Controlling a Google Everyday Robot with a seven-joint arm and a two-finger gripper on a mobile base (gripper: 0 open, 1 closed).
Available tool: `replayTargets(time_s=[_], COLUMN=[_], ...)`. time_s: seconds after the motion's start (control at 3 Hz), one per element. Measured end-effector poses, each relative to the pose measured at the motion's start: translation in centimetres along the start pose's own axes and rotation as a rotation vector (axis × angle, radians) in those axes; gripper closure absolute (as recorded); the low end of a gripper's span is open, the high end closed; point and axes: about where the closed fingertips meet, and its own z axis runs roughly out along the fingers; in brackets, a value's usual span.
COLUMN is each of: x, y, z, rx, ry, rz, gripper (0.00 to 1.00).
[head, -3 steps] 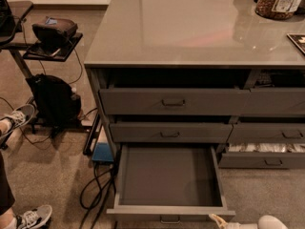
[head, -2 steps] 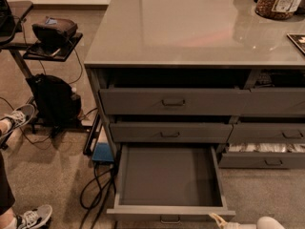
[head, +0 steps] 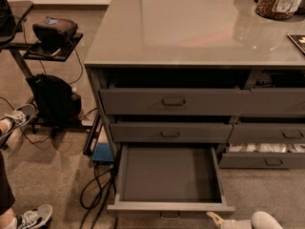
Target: Close bottom drawer
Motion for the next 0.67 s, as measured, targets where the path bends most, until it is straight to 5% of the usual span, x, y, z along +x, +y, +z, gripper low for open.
replayTargets(time_s=[0.67], x=[-0.8], y=[-0.5], z=[0.1], rx=[-0.037], ry=[-0.005], rz=[-0.125], gripper=[0.00])
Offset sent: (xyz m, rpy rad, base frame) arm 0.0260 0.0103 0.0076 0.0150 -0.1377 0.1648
